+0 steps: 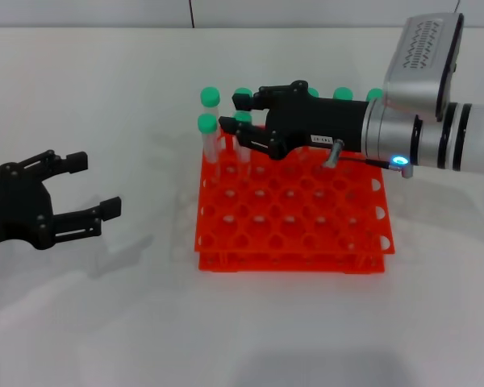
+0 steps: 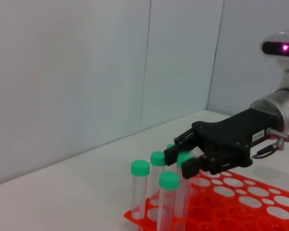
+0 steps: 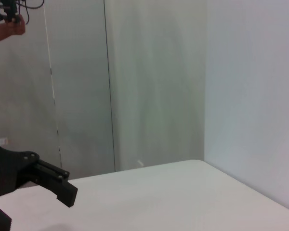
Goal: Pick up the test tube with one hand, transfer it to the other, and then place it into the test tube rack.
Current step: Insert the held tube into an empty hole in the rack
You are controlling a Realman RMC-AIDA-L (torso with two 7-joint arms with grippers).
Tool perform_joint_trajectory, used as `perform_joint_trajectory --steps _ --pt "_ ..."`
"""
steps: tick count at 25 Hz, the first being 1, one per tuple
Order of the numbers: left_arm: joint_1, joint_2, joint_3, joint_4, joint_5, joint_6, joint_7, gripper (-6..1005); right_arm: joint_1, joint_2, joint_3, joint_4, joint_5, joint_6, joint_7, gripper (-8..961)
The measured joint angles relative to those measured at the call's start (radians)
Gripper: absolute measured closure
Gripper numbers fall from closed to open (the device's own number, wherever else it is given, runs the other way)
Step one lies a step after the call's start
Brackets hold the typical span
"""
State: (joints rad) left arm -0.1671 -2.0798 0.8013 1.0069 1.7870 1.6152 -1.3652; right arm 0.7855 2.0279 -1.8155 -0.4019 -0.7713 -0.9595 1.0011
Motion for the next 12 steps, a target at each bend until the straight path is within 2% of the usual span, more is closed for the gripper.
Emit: perform_joint_trajectory --steps 2,8,12 --pt "-0.004 0.001 -0.001 -0.001 0.000 0.000 0.000 111 0.001 0.000 -0.001 -0.001 0.001 0.001 0.000 660" --pt "-0.006 0.001 -0.001 -0.002 0.000 -0.002 0.000 111 -0.012 -0.002 0.007 -0.026 0.007 -0.008 0.001 442" --pt "-0.003 0.004 -0.002 -0.001 0.000 0.002 0.000 111 -0.061 -0.012 0.025 -0.073 0.007 -0.058 0.007 434"
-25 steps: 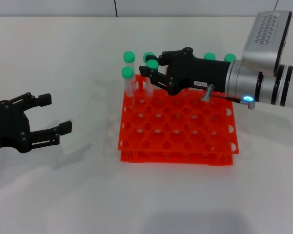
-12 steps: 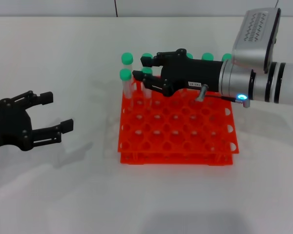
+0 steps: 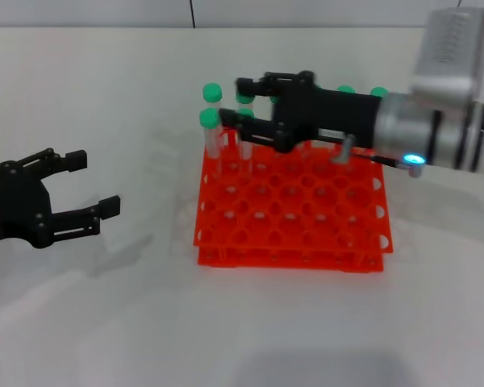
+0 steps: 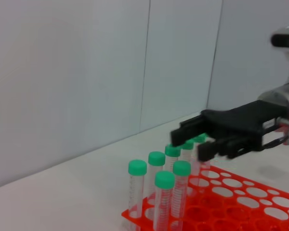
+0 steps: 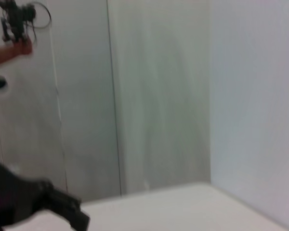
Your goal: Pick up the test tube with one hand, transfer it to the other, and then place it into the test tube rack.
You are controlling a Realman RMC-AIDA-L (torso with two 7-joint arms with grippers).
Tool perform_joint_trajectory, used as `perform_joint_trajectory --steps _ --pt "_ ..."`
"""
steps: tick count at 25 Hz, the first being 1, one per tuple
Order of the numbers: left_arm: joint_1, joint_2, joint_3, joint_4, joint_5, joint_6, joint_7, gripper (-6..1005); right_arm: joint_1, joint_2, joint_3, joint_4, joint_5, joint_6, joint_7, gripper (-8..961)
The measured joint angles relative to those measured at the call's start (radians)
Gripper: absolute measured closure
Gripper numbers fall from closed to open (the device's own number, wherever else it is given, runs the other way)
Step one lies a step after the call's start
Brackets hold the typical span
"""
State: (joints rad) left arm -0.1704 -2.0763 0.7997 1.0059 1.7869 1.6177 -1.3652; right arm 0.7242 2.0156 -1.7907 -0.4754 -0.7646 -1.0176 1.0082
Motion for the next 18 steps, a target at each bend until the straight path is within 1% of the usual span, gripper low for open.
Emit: perform_joint_trajectory --steps 2,4,5,6,7,9,10,11,12,14,17,18 --pt "-0.002 0.001 -0.004 0.003 -0.001 0.006 0.000 111 -0.060 -0.013 0.032 -0.040 -0.004 -0.056 0.002 424" --pt "-0.006 0.001 -0.008 0.004 -0.003 0.012 0.000 111 -0.120 -0.028 0.085 -0.059 -0.010 -0.132 -0.003 407" --pt "-0.008 0.003 -0.008 0.005 -0.004 0.020 0.000 111 -0.152 -0.038 0.125 -0.060 -0.023 -0.185 -0.008 398" --pt "-0.012 0.005 -0.008 0.005 -0.003 0.029 0.000 111 -0.170 -0.045 0.154 -0.059 -0.042 -0.223 -0.008 390" --pt "-0.017 0.009 -0.008 0.003 -0.001 0.039 0.000 111 -0.186 -0.057 0.190 -0.055 -0.074 -0.263 0.001 382" --pt "-0.028 0.017 -0.008 -0.002 0.008 0.055 -0.001 111 -0.197 -0.082 0.233 -0.047 -0.145 -0.306 0.032 365" --pt "-0.036 0.021 -0.008 -0.006 0.017 0.060 -0.004 111 -0.200 -0.100 0.249 -0.043 -0.191 -0.329 0.053 356" --pt "-0.042 0.024 -0.008 -0.009 0.024 0.064 -0.007 111 -0.202 -0.111 0.257 -0.038 -0.222 -0.348 0.063 348" --pt "-0.055 0.032 -0.008 -0.017 0.036 0.067 -0.017 111 -0.204 -0.123 0.266 -0.032 -0.252 -0.368 0.070 339" --pt "-0.085 0.049 -0.008 -0.038 0.059 0.082 -0.039 111 -0.208 -0.137 0.286 -0.013 -0.296 -0.406 0.073 323" --pt "-0.137 0.086 -0.010 -0.089 0.084 0.132 -0.050 111 -0.211 -0.150 0.318 0.021 -0.354 -0.445 0.079 297" --pt "-0.147 0.094 -0.010 -0.101 0.085 0.140 -0.049 111 -0.212 -0.151 0.324 0.035 -0.361 -0.449 0.078 289"
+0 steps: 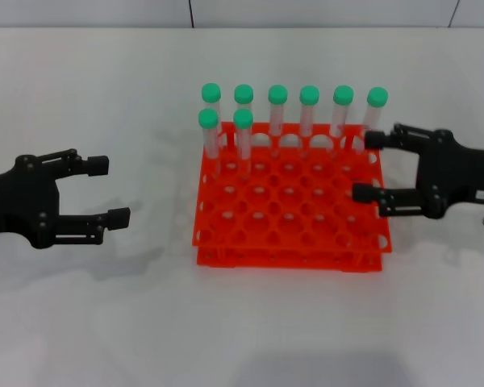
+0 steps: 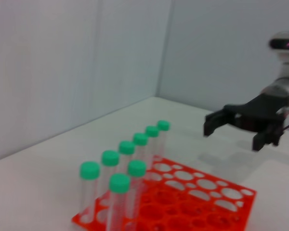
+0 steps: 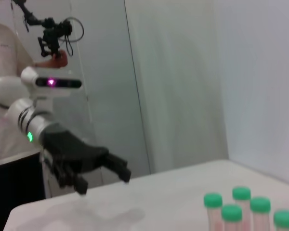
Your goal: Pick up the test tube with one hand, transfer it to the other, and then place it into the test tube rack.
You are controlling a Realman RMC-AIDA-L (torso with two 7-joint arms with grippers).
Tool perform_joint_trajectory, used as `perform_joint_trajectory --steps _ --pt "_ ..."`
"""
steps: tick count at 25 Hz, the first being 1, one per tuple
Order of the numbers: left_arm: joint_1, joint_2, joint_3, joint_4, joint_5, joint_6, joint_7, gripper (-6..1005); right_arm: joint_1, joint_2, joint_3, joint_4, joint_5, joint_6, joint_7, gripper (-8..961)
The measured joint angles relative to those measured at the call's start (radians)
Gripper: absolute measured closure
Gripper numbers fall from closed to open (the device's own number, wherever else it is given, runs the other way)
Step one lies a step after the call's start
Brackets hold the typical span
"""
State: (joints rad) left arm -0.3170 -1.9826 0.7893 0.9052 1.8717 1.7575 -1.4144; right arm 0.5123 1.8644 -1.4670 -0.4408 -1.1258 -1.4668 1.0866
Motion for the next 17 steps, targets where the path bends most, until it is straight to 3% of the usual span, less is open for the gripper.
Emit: perform_joint_trajectory --steps 2,7,17 --pt "-0.023 0.020 -0.001 -0.021 0.007 0.021 0.000 111 -0.003 -0.001 0.007 0.028 -0.006 -0.005 -0.010 81" --pt "-0.058 0.040 -0.001 -0.027 0.044 0.053 -0.006 111 -0.025 0.005 0.009 0.049 -0.011 0.007 -0.049 77" --pt "-0.103 0.043 0.005 -0.031 0.070 0.071 -0.006 111 -0.029 0.022 0.007 0.077 -0.044 0.028 -0.075 81"
